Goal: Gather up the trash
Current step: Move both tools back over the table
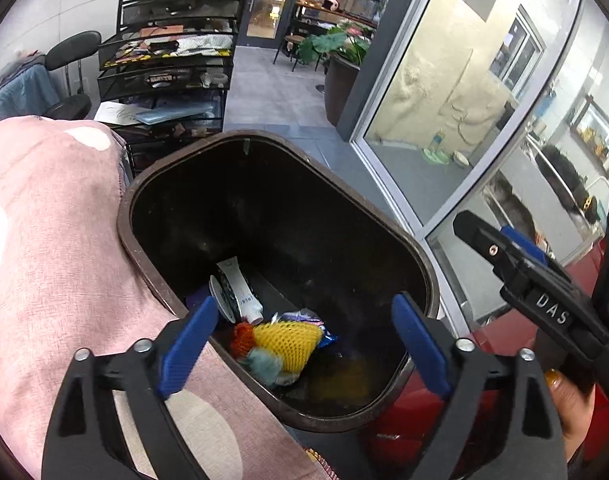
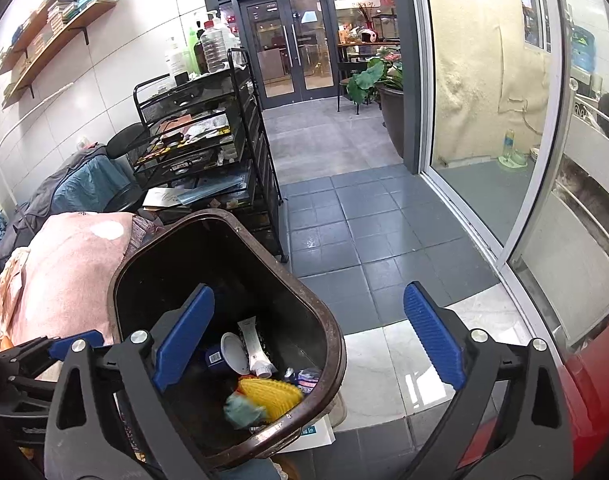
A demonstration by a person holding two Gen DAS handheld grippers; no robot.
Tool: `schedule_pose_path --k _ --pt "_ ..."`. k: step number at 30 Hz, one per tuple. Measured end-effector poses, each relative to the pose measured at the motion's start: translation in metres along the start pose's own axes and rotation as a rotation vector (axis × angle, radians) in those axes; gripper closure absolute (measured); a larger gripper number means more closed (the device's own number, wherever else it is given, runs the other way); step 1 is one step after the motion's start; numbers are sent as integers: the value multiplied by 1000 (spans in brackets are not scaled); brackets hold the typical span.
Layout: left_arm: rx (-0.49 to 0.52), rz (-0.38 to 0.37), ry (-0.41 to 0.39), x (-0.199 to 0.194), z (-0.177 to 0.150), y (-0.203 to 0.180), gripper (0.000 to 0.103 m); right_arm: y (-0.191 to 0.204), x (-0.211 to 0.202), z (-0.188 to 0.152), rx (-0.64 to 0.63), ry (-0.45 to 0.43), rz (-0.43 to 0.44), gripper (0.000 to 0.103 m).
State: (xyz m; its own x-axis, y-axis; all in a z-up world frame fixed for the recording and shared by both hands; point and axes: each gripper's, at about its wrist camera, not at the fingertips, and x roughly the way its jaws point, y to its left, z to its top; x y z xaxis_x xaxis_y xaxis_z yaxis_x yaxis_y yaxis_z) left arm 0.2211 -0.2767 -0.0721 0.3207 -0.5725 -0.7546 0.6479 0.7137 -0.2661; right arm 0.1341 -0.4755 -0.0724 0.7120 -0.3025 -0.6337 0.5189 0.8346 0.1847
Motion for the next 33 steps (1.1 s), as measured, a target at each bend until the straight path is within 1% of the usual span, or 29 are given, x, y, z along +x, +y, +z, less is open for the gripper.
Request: schedule_pose_path --k 1,5,12,15,18,22,24,27,30,33 --pt "-3 -1 -10 -3 0 0 10 1 0 0 0 -2 -1 8" --pt "16 -2 -49 -14 -1 -3 7 2 -1 -1 13 -4 11 7" --pt "153 65 -169 -51 -2 -19 5 9 -7 -2 6 -27 45 5" --pt "183 85 -199 -67 -4 -19 5 17 -11 -1 -3 -34 67 5" --pt "182 116 -220 -81 -9 -11 5 27 -15 -2 -16 -44 99 5" --pt "138 148 -231 -99 -20 11 5 47 -21 -3 -53 -48 157 5" --pt "113 176 -238 -108 -27 24 5 62 -23 -3 -88 -44 187 5" --pt "62 262 -239 -123 -38 46 5 84 -25 -5 -133 -39 228 5" --pt "-4 337 -224 -133 -50 76 5 108 -26 -9 -179 -27 277 5" --pt "-92 388 -193 -143 -63 108 5 134 -28 -13 -232 -11 327 5"
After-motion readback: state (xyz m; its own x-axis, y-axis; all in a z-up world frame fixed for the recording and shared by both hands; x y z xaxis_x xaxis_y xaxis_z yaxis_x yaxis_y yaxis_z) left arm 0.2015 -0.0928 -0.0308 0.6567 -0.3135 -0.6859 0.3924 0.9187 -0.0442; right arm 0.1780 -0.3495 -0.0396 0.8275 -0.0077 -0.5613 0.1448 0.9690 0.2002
